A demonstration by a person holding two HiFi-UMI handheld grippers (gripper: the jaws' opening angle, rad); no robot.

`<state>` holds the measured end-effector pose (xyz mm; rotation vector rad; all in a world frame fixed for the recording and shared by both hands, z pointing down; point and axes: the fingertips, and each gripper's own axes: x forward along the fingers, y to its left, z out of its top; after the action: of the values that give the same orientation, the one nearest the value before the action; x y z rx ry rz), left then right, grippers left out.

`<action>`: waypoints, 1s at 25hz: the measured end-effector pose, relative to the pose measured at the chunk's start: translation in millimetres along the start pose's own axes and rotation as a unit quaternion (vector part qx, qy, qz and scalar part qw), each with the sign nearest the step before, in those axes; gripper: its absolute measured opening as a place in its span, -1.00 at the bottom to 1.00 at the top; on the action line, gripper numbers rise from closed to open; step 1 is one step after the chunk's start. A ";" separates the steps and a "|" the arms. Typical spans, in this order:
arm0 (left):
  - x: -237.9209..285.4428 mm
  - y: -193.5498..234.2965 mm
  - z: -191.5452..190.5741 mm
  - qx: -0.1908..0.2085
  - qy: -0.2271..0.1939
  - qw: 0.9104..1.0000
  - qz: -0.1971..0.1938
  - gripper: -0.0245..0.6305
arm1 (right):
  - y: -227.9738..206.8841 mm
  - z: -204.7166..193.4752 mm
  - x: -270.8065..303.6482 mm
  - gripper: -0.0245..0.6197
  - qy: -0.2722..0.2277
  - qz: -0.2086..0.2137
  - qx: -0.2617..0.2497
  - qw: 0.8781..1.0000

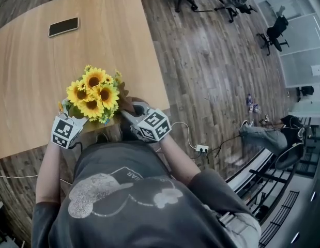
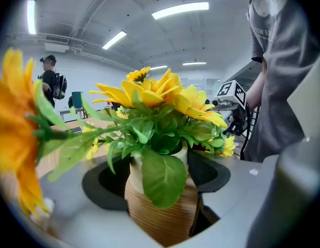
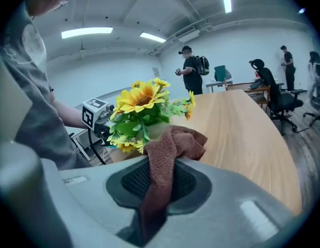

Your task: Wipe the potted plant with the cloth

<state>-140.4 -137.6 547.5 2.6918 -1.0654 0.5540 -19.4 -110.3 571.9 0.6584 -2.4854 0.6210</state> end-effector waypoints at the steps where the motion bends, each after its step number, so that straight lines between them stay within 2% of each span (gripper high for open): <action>1: -0.6 0.7 -1.5 0.004 0.001 1.000 -0.009 0.24 | -1.9 0.0 -1.8 -0.74 -0.001 -0.008 0.003 1.000; 4: -0.3 3.3 -7.6 0.014 0.004 0.999 -0.032 0.24 | -7.4 -1.0 -5.5 -0.74 -0.004 -0.031 0.007 0.999; 7: 6.1 4.6 -8.3 0.008 -0.002 1.000 -0.029 0.32 | -19.8 -2.6 -9.4 -0.74 -0.011 -0.054 0.009 0.998; 10: 0.5 7.0 -13.3 -0.006 -0.015 1.000 0.004 0.49 | -29.0 0.7 -12.5 -0.74 -0.022 -0.078 0.000 0.997; 14: -17.0 4.2 -20.0 -0.044 -0.023 0.996 0.076 0.66 | -52.3 19.5 -13.9 -0.74 -0.025 -0.091 -0.027 0.995; 17: -19.6 -4.3 -33.3 -0.079 -0.018 0.988 0.128 0.68 | -81.2 39.3 -6.8 -0.74 -0.025 -0.070 -0.043 0.996; 20: -10.7 -7.8 -37.8 -0.114 -0.011 0.981 0.159 0.66 | -101.3 57.1 11.7 -0.74 -0.021 -0.032 -0.063 0.997; 22: -5.2 -10.9 -37.4 -0.130 -0.009 0.973 0.189 0.65 | -103.7 63.5 29.9 -0.74 -0.004 0.008 -0.098 0.995; 25: -3.9 -18.4 -30.5 -0.143 -0.008 0.960 0.239 0.65 | -92.1 75.6 55.3 -0.74 0.019 0.077 -0.157 0.984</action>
<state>-138.6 -112.5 572.9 2.1938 -1.6729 0.4093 -36.3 -240.6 571.3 0.3341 -2.5381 0.2789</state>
